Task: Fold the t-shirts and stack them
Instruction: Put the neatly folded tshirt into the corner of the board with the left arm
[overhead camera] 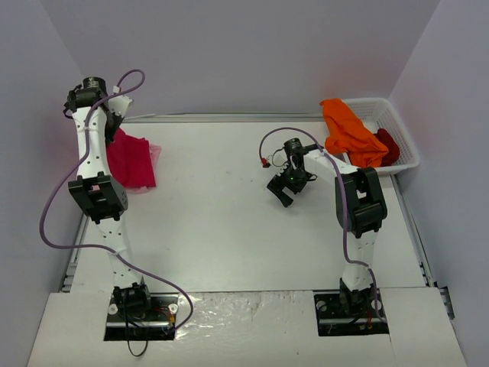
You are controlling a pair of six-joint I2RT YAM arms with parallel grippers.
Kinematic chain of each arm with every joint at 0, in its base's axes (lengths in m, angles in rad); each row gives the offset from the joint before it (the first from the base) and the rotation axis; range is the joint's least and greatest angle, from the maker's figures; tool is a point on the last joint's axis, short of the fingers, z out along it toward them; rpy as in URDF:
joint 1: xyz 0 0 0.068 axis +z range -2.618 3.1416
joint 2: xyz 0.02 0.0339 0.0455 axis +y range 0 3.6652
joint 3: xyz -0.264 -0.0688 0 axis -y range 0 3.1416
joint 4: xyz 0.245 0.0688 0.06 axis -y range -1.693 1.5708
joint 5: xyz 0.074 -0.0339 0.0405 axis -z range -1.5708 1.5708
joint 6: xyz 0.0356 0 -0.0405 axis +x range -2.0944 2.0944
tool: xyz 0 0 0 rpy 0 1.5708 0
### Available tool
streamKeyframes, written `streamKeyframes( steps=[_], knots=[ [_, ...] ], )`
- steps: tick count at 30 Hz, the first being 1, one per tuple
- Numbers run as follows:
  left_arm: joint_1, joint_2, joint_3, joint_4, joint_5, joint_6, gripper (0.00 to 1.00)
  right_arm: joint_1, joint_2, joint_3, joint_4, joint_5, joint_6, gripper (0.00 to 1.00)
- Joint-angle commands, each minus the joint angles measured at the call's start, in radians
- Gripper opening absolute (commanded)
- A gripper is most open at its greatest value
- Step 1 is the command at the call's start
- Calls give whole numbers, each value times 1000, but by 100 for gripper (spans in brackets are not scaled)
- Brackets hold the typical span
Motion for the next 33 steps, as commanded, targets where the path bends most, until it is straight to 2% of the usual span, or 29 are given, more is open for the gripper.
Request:
streamKeyframes(
  steps=[1,33],
  knots=[
    [7,-7,15,-77,-56,27,2,-13,150,-85,-57,46,-11,100],
    [-34,73,-78,271,-367,112,2,-43,164,-75,-97,-8,-28,100]
  ],
)
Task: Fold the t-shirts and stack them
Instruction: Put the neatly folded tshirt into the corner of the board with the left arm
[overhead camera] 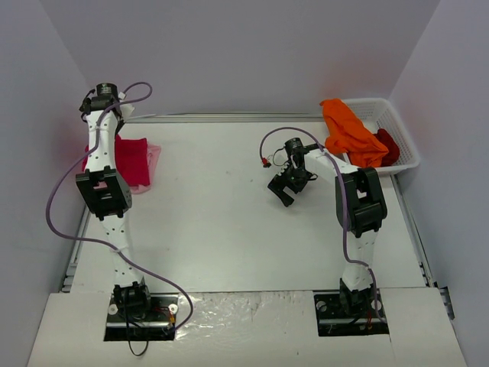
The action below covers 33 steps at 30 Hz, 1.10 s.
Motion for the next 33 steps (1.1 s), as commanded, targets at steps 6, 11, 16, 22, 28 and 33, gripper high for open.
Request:
streamKeyframes(
  steps=[6,11,16,22,28,33],
  knots=[
    [-6,8,-27,98,-106,41,32,-38,154,-86,-91,-3,-12,100],
    [-8,-9,-57,162,-153,51,58,-41,155,-85,-94,-5,-14,100],
    [-18,-54,-76,220,-203,67,64,-43,157,-85,-95,-6,-15,100],
    [-34,-149,-184,224,-190,45,64,-44,157,-86,-102,6,-20,100],
    [-15,-233,-238,2,214,-149,64,-41,157,-86,-100,18,-18,100],
    [43,-359,-434,-9,811,-243,62,-43,116,-85,-98,25,-15,100]
  ],
)
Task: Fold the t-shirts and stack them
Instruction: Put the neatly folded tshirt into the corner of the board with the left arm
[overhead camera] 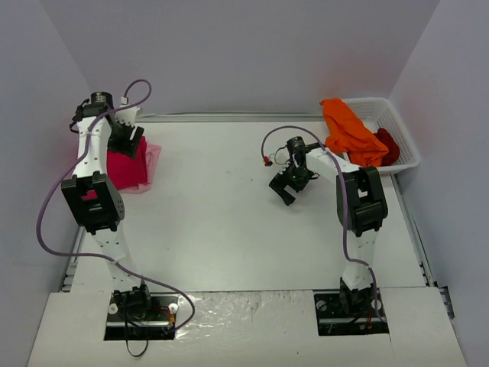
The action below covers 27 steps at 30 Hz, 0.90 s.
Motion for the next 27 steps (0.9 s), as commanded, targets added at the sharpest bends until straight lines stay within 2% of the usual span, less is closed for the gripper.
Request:
streamKeyframes(
  steps=[1,2,3,4,6,8,9,11,16,20,21,26,27],
  knots=[
    [40,-173,-151,-15,459,-93,66,-29,99,-90,-100,27,-7,100],
    [36,-283,-228,51,472,-114,67,-32,61,-87,-99,8,-7,100],
    [28,-346,-397,223,454,-133,68,-32,39,-84,-100,-4,-5,100],
    [1,-473,-481,307,391,-150,72,-32,-5,-75,-99,-16,-2,100],
    [-47,-584,-682,479,305,-151,76,-32,-47,-63,-97,-61,7,100],
    [-136,-701,-771,533,186,-142,84,-32,-109,-41,-99,-76,16,100],
    [-163,-724,-829,550,155,-142,84,-32,-125,-31,-97,-75,31,100],
    [-220,-778,-874,555,124,-154,84,-32,-188,-20,-99,-72,37,100],
    [-225,-847,-1029,644,65,-216,84,-38,-361,-37,-80,-49,64,100],
    [-213,-918,-1134,746,88,-217,85,-76,-502,-53,-57,-24,102,100],
    [-207,-927,-1147,754,96,-214,93,-92,-531,-63,-36,-24,116,100],
    [-155,-933,-1163,759,154,-233,96,-217,-728,-109,51,43,266,100],
    [-152,-922,-1160,753,160,-233,100,-234,-754,-121,82,39,284,100]
  ],
)
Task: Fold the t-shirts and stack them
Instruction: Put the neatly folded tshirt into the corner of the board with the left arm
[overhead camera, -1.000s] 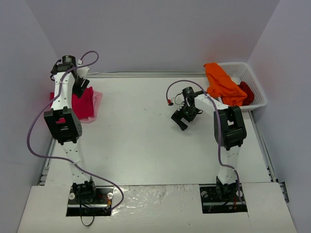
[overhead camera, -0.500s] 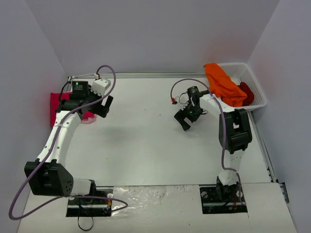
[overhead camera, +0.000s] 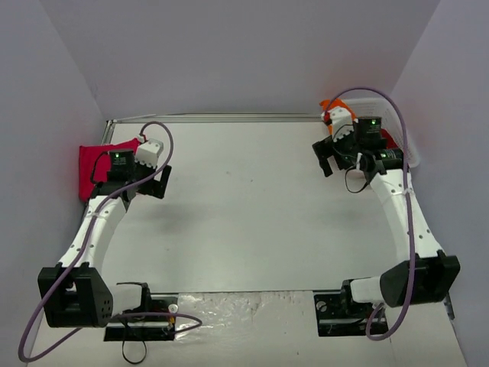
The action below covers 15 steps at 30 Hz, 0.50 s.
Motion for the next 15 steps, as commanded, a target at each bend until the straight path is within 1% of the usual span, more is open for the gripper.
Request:
streamKeyframes(
  steps=[1,3,5,7,12,14,15],
  knots=[
    [30,-6,40,55,44,-26,94,-85,-117,-67,68,34,127,100],
    [31,10,42,51,51,-31,94,-118,-160,-98,111,-14,153,100],
    [36,19,33,61,58,-34,94,-197,-213,-148,141,-66,161,100],
    [40,19,14,74,60,-31,94,-227,-248,-181,171,-81,167,100],
    [45,30,7,83,57,-23,94,-276,-292,-264,242,-104,204,100],
    [54,28,-7,92,66,-22,94,-297,-294,-280,253,-153,194,100],
    [59,27,-13,95,69,-20,94,-329,-289,-284,253,-191,199,100]
  ],
)
